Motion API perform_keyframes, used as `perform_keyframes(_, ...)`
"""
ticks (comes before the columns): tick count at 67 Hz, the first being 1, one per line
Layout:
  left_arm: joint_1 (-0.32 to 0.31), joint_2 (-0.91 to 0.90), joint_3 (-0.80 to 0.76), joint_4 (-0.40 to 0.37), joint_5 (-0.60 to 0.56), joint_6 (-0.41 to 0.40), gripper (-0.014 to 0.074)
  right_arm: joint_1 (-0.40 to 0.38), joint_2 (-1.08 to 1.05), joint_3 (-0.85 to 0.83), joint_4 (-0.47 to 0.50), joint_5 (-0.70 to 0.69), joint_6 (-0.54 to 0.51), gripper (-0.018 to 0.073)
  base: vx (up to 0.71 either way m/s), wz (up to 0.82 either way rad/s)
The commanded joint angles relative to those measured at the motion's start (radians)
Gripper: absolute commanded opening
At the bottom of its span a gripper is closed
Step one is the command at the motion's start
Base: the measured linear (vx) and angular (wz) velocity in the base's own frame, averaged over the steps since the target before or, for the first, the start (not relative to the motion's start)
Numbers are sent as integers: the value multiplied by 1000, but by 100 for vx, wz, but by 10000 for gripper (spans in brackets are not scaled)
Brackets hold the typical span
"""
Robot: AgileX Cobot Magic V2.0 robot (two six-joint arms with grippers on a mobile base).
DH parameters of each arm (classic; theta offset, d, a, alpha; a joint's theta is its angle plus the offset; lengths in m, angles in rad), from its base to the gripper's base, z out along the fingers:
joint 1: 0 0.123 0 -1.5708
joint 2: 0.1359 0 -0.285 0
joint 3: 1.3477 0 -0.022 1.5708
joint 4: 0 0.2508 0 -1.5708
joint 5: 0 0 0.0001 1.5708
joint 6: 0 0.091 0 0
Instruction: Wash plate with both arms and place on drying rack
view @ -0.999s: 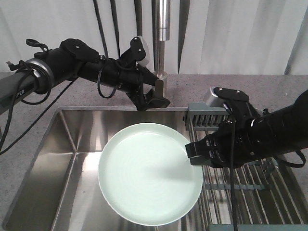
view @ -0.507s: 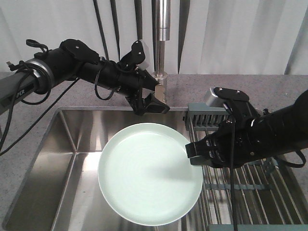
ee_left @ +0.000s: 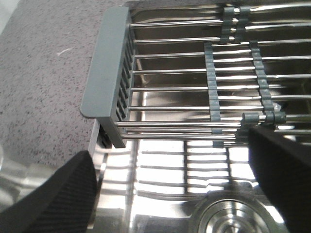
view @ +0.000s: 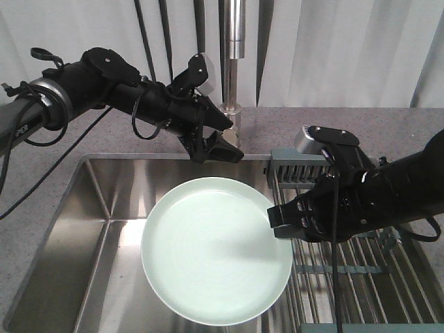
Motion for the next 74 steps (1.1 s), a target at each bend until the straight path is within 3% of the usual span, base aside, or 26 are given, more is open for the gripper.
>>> perform_keyframes(1, 5, -117, -33, 41, 10, -169, 593, -2, -33, -31, 28, -22, -7, -1, 0, 0)
perform_keyframes(20, 34, -246, -32, 360, -23, -717, 576, -2, -33, -31, 28, -22, -7, -1, 0, 0)
perform_keyframes(32, 42, -344, -31, 541, 52, -965, 548, -2, -33, -31, 28, -23, -7, -1, 0, 0)
perform_keyframes(39, 42, -403, -28, 611, 90, -1039, 536, -2, -33, -31, 28, -23, -7, -1, 0, 0)
perform_keyframes(52, 42, -559, 113, 684, 77, -1090, 534, -2, -33, -31, 28, -23, -7, -1, 0, 0)
perform_keyframes(62, 42, -709, 324, 764, -32, -1144, 534, -2, -33, -31, 28, -23, -7, -1, 0, 0)
perform_keyframes(74, 42, -875, 556, 797, -139, -1178, 534, -2, -33, -31, 28, -23, -7, -1, 0, 0)
